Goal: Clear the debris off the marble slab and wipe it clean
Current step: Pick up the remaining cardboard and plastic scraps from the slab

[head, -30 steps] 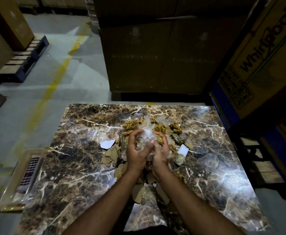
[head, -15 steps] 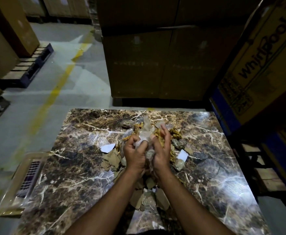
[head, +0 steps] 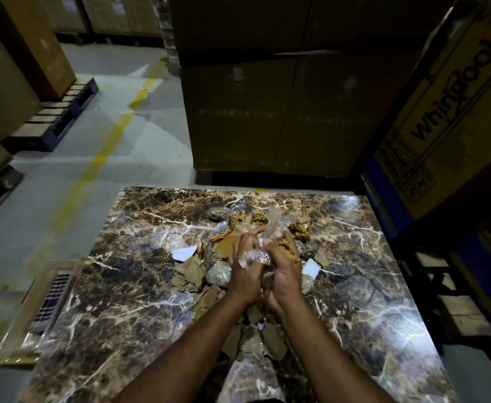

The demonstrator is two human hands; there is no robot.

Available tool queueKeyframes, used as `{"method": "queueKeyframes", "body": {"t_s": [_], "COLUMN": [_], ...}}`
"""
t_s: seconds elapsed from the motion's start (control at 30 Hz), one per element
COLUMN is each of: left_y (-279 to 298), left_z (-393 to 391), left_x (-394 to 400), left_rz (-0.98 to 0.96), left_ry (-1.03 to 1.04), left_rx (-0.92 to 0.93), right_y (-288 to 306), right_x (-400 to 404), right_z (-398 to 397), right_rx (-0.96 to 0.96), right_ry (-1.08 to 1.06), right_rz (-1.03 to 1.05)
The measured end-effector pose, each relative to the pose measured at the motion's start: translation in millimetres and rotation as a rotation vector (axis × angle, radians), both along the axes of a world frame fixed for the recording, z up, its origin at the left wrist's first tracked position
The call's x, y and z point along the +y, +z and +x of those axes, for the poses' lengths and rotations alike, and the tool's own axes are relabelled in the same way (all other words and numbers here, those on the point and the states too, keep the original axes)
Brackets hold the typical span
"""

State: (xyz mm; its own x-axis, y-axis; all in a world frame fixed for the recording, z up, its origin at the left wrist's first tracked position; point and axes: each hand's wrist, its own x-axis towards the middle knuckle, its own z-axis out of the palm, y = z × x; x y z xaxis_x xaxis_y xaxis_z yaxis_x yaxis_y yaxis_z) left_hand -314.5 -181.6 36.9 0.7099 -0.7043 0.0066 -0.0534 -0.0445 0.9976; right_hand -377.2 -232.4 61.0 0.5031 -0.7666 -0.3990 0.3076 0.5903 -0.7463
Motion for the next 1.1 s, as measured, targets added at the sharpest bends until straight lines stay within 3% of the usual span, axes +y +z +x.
{"method": "queueKeyframes", "body": {"t_s": [0.13, 0.27, 0.43, 0.57, 0.7, 0.83, 0.93, 1.1], "left_y": [23, 16, 13, 32, 43, 51, 50, 47], "left_z": [-9, 7, -8, -25, -10, -12, -17, -7], "left_x": [13, 21, 25, 16, 12, 13, 14, 19], "left_rz": [-0.141, -0.366, -0.297, -0.354, -0.37, -0.288, -0.286, -0.275], "left_ry": [-0.111, 0.176, 0.133, 0.131, 0.198, 0.078, 0.123, 0.224], "left_rx": [0.25, 0.545, 0.706, 0.855, 0.779, 0.524, 0.373, 0.394], "right_y": [3, 11, 23, 19, 8, 5, 10, 21], "right_x": [-11, -26, -30, -18, -8, 3, 13, 21], "right_z": [-4, -15, -18, -8, -11, -16, -14, -13], "right_rx": [0.091, -0.067, -0.259, -0.212, -0.016, 0.153, 0.218, 0.264], "right_ry": [-0.021, 0.063, 0.053, 0.022, -0.057, -0.064, 0.016, 0.23], "right_rz": [0.001, 0.066, 0.043, 0.077, -0.067, -0.605, -0.969, -1.035]}}
